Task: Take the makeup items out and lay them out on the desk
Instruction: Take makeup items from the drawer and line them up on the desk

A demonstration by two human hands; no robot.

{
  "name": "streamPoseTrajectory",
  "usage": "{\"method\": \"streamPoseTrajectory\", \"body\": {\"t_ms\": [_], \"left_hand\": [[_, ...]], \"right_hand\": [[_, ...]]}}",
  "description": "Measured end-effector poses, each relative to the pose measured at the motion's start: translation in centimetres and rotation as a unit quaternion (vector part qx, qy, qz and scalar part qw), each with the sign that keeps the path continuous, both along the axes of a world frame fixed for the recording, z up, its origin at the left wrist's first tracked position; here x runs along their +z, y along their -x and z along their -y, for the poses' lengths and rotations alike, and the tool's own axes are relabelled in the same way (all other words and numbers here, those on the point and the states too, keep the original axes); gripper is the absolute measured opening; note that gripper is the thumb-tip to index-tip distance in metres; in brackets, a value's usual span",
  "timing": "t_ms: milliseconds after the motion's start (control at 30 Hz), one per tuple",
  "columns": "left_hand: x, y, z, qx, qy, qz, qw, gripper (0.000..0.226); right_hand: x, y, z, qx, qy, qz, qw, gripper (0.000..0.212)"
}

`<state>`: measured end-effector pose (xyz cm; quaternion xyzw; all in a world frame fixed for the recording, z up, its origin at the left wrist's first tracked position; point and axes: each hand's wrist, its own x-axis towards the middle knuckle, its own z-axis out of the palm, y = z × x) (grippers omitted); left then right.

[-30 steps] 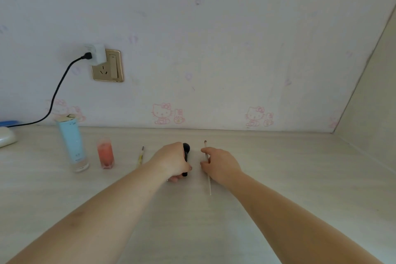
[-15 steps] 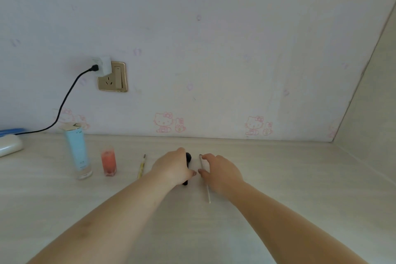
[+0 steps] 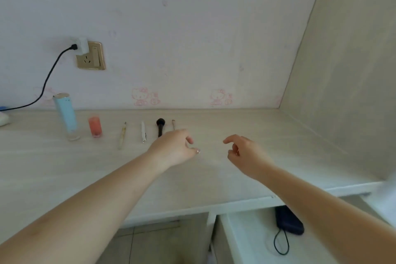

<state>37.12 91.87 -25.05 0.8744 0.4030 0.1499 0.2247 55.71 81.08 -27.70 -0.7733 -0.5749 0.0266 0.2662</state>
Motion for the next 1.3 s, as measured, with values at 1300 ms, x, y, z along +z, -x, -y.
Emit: {"method": "streamPoseTrajectory", "body": {"t_ms": [1300], "left_hand": [[-9.8,-4.8,31.9,-0.52,0.153,-0.169,0.823,0.075]], "right_hand": [[-6.6,-1.8,38.5,0.055,0.263,0.19,0.944,0.047]]}}
